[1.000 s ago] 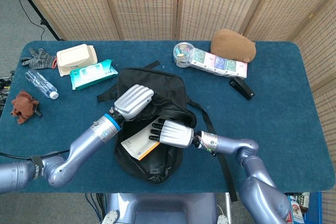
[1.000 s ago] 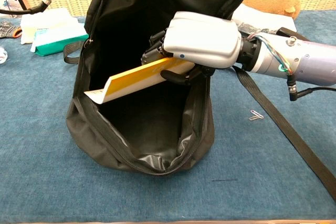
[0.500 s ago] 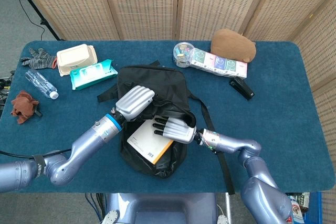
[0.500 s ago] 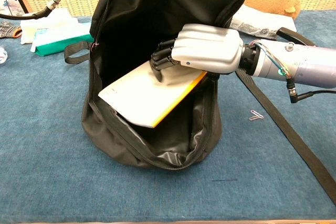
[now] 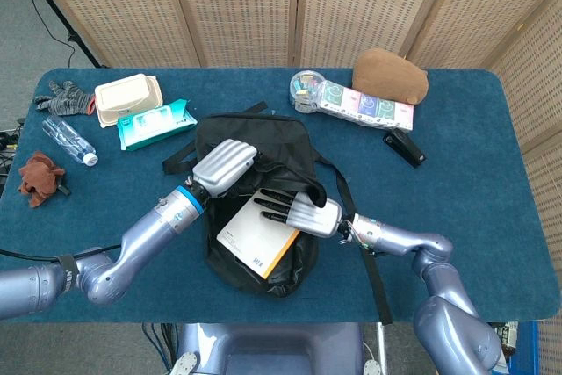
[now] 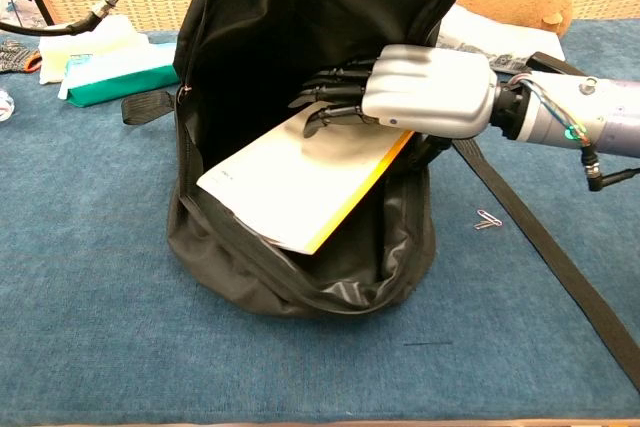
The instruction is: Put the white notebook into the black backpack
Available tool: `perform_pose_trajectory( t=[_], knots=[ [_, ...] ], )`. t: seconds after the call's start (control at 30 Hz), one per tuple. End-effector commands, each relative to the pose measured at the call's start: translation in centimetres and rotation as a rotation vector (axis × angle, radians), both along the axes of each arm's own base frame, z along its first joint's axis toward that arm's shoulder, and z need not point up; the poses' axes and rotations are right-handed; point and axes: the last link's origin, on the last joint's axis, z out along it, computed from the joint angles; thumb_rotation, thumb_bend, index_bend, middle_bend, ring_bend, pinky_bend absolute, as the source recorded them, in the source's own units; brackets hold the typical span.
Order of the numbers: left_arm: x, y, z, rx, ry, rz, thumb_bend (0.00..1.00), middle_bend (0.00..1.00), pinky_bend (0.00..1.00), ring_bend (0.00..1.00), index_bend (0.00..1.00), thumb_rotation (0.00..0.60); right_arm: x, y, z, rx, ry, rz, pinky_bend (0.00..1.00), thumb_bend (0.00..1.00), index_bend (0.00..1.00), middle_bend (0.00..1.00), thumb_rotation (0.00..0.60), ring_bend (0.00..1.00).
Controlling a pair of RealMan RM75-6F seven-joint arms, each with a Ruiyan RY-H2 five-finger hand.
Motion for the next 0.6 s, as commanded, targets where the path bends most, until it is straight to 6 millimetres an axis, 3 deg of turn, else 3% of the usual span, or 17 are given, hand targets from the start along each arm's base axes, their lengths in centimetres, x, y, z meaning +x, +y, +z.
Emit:
perform_pose_trajectory(
  t=[0.03, 0.13, 0.33, 0.6],
  knots=[
    [0.1, -0.2, -0.2, -0.011, 0.003, -0.005, 0.84, 0.74, 0.77, 0.59, 0.76, 0.6, -2.2, -1.2, 1.2, -0.07, 0.114, -0.03, 0.05, 0.02, 0.13, 0.0, 0.6, 0.0],
    [0.3, -0.5, -0.2, -0.016, 0.007, -0.017, 0.84, 0.74, 0.77, 0.59, 0.76, 0.6, -2.7, -1.8, 1.6, -0.093, 0.153, -0.035, 0.0, 0.0, 0.1, 0.0, 0.6, 0.0],
    [0.6, -0.5, -0.3, -0.012, 0.014, -0.027, 0.84, 0.74, 0.77, 0.59, 0.76, 0.6, -3.0, -2.2, 3.2, -0.133, 0.172, 0.0, 0.0, 0.0, 0.09, 0.0, 0.6, 0.0],
    [0.6, -0.1, -0.7, 0.008, 0.018, -0.021, 0.84, 0.74, 0.77, 0.59, 0.76, 0.6, -3.0, -1.9, 3.5, -0.128, 0.181, 0.042, 0.0, 0.0, 0.09, 0.0, 0.6, 0.0]
  ],
)
